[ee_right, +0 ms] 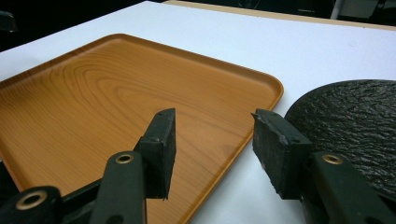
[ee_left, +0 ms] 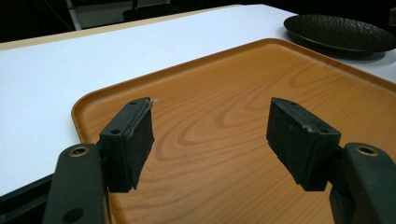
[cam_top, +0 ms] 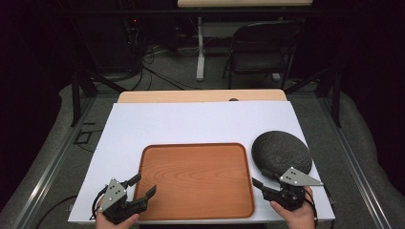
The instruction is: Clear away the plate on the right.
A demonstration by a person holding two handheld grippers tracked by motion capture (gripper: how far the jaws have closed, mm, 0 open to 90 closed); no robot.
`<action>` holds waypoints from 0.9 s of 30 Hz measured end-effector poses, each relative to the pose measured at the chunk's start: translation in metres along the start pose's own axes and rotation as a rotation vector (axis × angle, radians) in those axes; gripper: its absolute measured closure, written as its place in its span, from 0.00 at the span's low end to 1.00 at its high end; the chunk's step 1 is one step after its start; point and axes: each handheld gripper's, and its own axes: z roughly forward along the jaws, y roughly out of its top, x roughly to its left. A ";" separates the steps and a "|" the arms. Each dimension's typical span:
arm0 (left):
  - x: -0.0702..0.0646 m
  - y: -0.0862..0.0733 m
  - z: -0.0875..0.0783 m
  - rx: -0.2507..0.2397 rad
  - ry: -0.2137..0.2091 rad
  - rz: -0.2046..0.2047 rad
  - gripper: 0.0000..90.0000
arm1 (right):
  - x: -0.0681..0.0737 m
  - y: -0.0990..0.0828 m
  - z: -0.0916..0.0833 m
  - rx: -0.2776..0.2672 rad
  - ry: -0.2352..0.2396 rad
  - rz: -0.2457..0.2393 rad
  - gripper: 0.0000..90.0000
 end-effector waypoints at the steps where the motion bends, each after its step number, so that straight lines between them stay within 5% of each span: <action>1: 0.000 0.000 0.000 -0.002 0.000 -0.004 0.35 | 0.000 0.000 0.000 -0.003 0.000 0.004 0.55; 27: 0.000 0.000 -0.001 0.005 0.000 0.000 0.35 | -0.004 0.000 -0.002 -0.006 -0.024 0.027 0.53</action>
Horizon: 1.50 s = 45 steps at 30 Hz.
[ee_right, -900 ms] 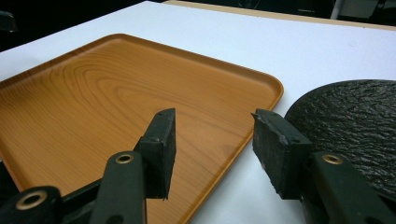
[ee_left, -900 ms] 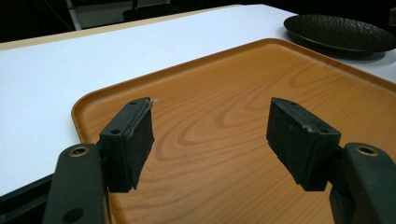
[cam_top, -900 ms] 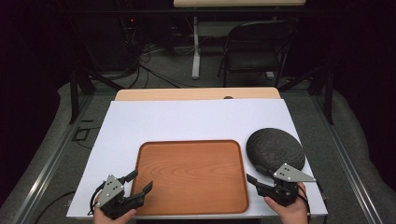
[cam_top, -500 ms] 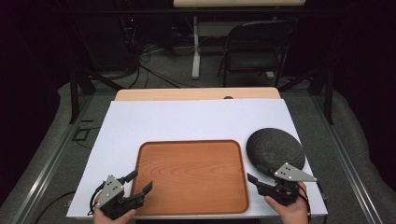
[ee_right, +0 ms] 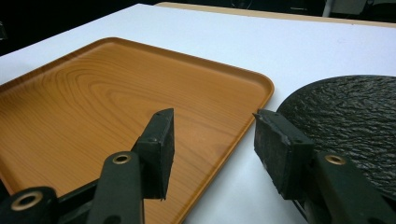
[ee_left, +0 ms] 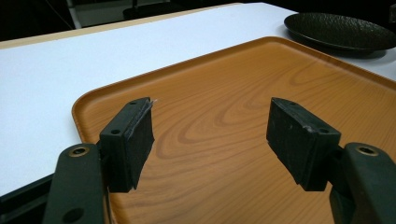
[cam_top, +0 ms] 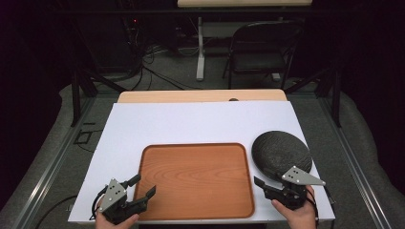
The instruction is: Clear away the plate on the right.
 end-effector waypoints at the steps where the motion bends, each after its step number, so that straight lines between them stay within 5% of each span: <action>1: 0.000 0.000 0.000 0.000 0.000 0.000 0.35 | -0.001 0.000 -0.001 -0.002 -0.005 -0.003 0.53; 45: 0.002 -0.001 0.000 0.002 -0.003 -0.011 0.34 | -0.065 -0.004 -0.034 -0.005 -0.175 0.206 0.46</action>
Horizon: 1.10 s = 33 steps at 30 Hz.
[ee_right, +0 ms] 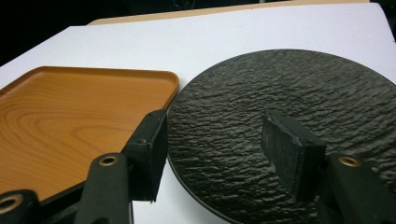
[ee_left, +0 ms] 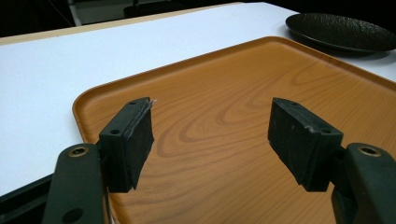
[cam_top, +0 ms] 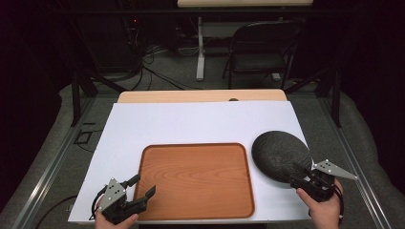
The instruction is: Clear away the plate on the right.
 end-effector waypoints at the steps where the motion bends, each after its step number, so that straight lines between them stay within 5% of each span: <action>1: 0.000 0.000 0.000 0.001 0.003 0.000 0.34 | -0.001 0.000 0.000 0.001 -0.002 0.006 0.46; 33: 0.000 0.000 0.001 0.005 0.000 -0.003 0.34 | -0.058 -0.008 -0.016 0.032 -0.133 0.211 0.49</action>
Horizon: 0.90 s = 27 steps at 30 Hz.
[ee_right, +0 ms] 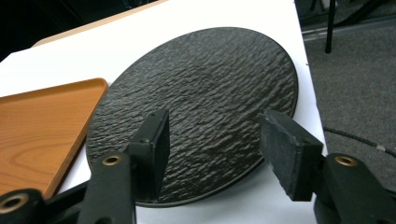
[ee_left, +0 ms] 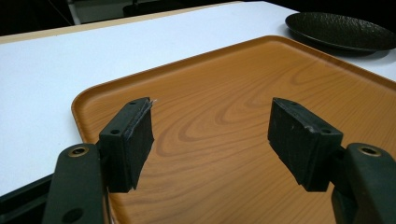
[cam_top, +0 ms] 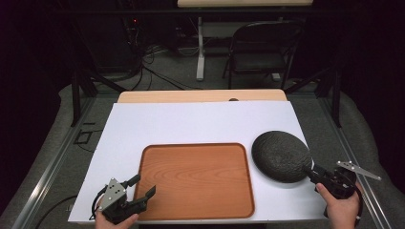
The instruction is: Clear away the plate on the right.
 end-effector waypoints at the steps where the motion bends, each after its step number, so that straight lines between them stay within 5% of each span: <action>1: 0.000 0.000 0.000 0.001 0.000 0.000 0.34 | 0.000 0.000 0.000 0.000 0.000 0.000 0.49; 27: 0.000 0.000 0.001 0.005 -0.007 -0.003 0.34 | -0.026 -0.005 0.011 0.050 -0.021 0.237 0.60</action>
